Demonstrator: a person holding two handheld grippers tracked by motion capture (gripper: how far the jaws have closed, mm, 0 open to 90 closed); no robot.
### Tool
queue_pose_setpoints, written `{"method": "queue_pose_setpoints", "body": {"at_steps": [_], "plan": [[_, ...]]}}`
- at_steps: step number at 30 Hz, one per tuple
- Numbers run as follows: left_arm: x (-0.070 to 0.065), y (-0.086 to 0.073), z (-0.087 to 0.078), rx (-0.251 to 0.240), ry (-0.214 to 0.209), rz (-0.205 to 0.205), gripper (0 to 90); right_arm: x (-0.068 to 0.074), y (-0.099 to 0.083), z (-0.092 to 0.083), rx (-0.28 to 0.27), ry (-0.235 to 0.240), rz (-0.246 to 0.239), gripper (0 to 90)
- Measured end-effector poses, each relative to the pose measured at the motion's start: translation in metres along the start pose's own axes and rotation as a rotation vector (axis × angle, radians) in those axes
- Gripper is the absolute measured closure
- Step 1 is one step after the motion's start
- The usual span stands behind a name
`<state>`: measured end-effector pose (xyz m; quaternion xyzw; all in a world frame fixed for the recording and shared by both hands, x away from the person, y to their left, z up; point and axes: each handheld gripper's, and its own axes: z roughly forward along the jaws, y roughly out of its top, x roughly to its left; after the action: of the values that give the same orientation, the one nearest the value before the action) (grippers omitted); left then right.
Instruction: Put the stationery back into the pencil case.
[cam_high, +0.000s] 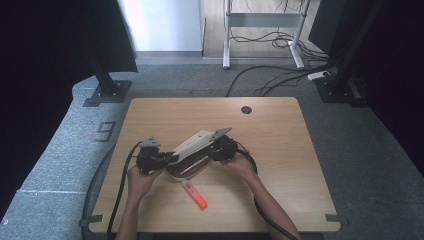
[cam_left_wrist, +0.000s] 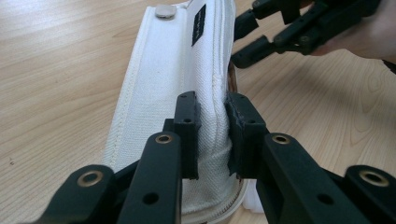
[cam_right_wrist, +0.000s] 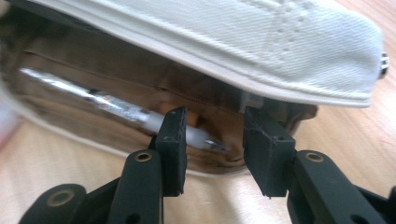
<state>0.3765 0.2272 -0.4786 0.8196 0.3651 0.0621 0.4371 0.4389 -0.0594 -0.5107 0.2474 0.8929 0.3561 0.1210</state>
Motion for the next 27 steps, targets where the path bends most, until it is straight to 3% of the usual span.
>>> {"method": "queue_pose_setpoints", "body": {"at_steps": [13,27], "plan": [[0.0,0.0,0.0,0.001,0.001,0.003,75.2,0.033,-0.005,-0.014,0.011,0.075,0.009,36.3],[-0.001,0.0,0.0,0.003,0.002,0.003,75.3,0.074,-0.018,-0.026,-0.001,0.172,0.001,35.4]]}}
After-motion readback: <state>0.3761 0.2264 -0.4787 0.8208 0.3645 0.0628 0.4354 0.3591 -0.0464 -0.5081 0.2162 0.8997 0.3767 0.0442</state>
